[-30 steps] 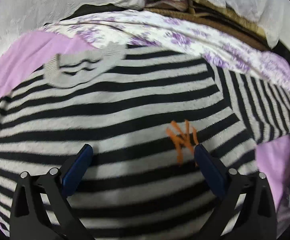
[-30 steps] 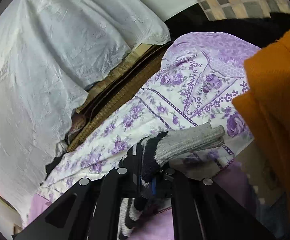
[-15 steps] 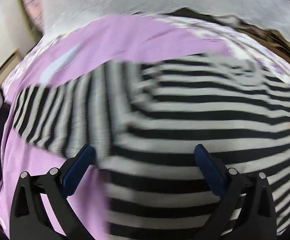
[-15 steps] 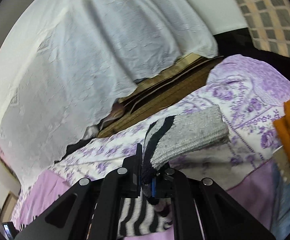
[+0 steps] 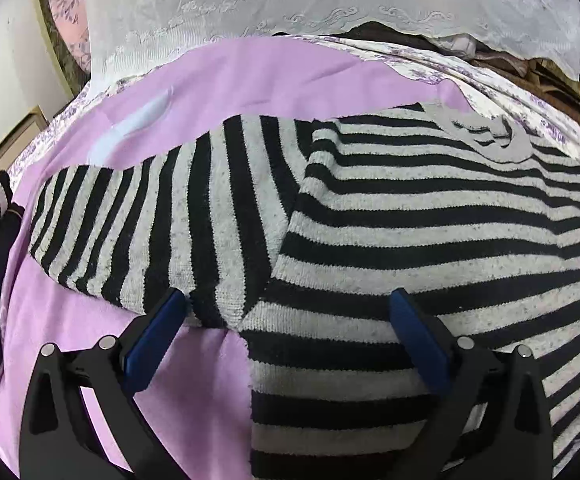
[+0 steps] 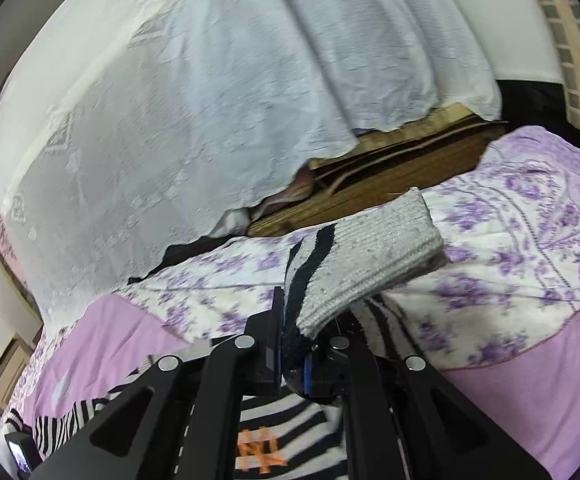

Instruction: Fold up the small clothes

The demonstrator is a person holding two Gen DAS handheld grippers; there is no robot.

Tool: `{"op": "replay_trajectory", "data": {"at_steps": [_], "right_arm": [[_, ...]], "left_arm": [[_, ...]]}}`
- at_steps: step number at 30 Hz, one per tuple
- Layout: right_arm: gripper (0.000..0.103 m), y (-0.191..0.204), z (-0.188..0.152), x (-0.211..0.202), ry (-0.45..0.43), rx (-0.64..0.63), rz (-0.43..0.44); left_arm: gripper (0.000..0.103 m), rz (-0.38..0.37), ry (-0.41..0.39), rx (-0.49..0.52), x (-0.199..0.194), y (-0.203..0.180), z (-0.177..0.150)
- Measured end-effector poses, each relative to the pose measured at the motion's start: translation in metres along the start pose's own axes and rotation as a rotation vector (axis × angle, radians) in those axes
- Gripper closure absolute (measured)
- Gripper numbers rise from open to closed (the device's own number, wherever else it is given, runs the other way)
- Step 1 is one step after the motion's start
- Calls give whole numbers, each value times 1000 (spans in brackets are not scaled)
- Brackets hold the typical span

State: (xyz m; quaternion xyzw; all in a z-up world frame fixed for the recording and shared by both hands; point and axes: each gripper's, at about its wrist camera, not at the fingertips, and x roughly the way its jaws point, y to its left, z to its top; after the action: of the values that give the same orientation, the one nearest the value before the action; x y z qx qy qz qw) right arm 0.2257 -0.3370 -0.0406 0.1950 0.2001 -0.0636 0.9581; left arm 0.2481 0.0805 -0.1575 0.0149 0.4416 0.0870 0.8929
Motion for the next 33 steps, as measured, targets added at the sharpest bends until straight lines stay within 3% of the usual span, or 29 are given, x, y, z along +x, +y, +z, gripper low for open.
{"op": "replay_trajectory", "data": {"at_steps": [16, 26, 33], "right_arm": [[95, 92, -24, 13, 53, -91, 78], [95, 141, -62, 33, 131, -147, 133], [94, 161, -106, 59, 227, -268, 83]], "left_arm": [[4, 3, 17, -10, -3, -1, -3], [4, -1, 23, -20, -3, 0, -2], [4, 1, 26, -17, -1, -1, -2]]}}
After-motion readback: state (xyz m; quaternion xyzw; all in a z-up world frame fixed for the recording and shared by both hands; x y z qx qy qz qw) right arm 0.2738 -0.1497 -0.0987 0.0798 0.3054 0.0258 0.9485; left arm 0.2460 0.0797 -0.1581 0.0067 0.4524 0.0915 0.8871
